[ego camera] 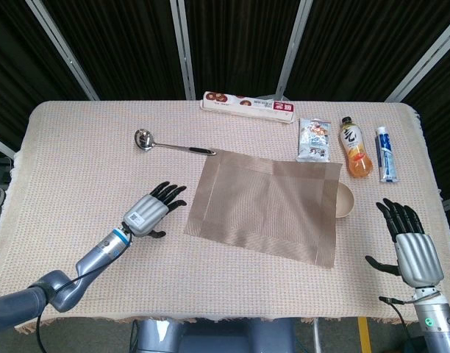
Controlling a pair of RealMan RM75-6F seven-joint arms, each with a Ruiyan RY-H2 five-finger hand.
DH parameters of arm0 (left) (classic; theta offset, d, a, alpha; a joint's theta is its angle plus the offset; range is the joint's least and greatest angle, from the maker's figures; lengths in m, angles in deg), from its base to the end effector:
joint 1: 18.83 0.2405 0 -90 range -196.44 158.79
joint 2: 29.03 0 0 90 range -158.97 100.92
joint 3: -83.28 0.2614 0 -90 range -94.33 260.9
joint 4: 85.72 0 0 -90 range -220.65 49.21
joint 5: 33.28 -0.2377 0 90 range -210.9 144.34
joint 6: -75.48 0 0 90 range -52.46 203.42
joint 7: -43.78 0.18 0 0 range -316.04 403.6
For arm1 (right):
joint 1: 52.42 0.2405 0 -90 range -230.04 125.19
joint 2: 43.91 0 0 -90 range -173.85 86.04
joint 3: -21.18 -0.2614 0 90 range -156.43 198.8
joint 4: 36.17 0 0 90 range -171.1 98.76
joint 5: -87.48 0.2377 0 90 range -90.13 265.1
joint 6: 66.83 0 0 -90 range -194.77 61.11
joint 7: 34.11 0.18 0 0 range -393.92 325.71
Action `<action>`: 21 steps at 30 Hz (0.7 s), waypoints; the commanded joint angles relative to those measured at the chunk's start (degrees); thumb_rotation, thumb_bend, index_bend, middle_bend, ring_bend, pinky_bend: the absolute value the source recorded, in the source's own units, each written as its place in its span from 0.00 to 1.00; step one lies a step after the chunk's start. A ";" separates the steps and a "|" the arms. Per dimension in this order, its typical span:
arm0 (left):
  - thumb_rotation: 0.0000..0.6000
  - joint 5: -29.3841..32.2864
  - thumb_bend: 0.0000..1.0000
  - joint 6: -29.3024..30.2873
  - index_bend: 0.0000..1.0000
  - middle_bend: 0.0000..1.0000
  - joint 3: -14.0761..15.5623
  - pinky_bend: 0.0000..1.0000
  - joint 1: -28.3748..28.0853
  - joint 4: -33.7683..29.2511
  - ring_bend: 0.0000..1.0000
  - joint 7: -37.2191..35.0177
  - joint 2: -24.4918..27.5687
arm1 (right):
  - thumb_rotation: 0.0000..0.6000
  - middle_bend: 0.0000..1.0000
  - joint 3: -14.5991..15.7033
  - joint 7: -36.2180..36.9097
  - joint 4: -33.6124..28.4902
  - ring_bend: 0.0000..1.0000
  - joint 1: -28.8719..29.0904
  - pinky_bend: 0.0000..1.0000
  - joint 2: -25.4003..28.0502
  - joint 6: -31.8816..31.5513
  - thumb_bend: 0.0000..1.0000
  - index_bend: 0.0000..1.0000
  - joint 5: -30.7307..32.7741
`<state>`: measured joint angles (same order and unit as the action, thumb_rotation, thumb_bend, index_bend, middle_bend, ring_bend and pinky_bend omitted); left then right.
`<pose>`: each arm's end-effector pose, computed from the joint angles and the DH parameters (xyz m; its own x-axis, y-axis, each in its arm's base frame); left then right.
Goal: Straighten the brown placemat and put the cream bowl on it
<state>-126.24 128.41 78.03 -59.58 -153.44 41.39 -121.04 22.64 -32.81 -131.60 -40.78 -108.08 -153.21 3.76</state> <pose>-0.1713 0.3752 -0.0815 0.5484 0.2313 0.8036 0.7223 -0.6152 -0.3159 -0.3007 -0.2377 0.1238 0.3300 -0.0193 0.9438 -0.9416 -0.0779 0.3277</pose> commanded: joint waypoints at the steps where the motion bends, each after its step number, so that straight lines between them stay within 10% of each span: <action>1: 1.00 0.11 0.15 -1.39 0.24 0.00 -0.22 0.00 -1.53 2.07 0.00 0.65 -1.95 | 1.00 0.00 0.31 -2.07 0.23 0.00 -0.62 0.00 -1.28 -0.46 0.00 0.00 -0.71; 21: 1.00 -1.03 0.16 -0.07 0.29 0.00 1.94 0.00 -5.08 15.27 0.00 -3.60 -12.66 | 1.00 0.00 -1.71 -0.07 2.17 0.00 -1.70 0.00 -2.47 -0.62 0.00 0.00 -1.79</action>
<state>-127.20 128.16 79.74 -64.43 -138.57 38.06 -133.33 20.99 -33.00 -129.39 -42.44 -110.59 -153.94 2.00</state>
